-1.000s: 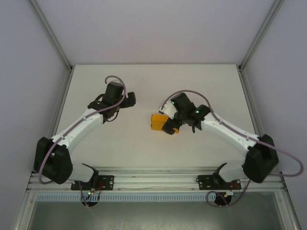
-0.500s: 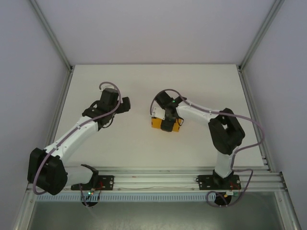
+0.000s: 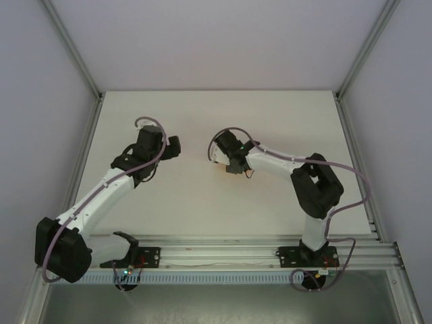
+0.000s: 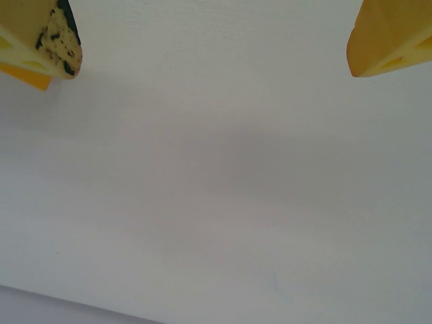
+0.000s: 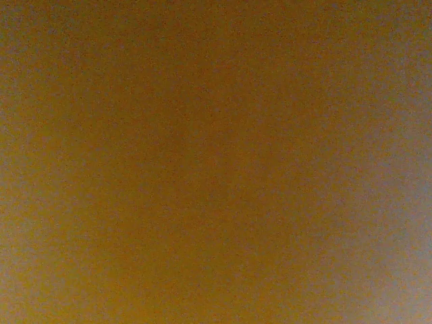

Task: Assemble paper box

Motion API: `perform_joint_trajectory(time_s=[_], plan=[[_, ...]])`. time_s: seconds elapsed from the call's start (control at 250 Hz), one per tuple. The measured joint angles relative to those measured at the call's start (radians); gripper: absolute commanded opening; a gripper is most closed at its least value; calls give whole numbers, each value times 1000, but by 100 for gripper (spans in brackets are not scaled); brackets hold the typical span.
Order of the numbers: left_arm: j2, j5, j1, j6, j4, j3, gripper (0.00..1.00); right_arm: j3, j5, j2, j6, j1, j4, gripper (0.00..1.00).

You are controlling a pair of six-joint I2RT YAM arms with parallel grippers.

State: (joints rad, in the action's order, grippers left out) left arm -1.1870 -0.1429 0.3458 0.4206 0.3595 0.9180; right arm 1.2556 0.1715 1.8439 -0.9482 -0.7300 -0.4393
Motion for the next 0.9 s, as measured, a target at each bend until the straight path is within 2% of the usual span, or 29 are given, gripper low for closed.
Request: perform_joint_trajectory(time_s=[0.088, 0.192, 0.32, 0.424, 0.62, 0.779, 0.899], plan=[[14, -7, 0, 0, 0, -13, 100, -51, 59, 0, -66, -10, 119, 52], [25, -11, 0, 0, 3, -25, 100, -112, 106, 0, -148, -22, 246, 64], [45, -16, 0, 0, 5, -42, 100, -127, 137, 1, -196, -45, 306, 80], [61, -15, 0, 1, 4, -57, 100, -132, 149, 0, -216, -71, 329, 87], [67, -15, 0, 0, 4, -62, 100, -153, 122, -67, -183, -120, 235, 92], [67, -14, -2, 0, -8, -62, 100, -145, -20, -215, -82, -146, 72, 95], [67, 12, -25, 0, -72, -76, 100, -173, -95, -358, -2, -151, 61, 99]])
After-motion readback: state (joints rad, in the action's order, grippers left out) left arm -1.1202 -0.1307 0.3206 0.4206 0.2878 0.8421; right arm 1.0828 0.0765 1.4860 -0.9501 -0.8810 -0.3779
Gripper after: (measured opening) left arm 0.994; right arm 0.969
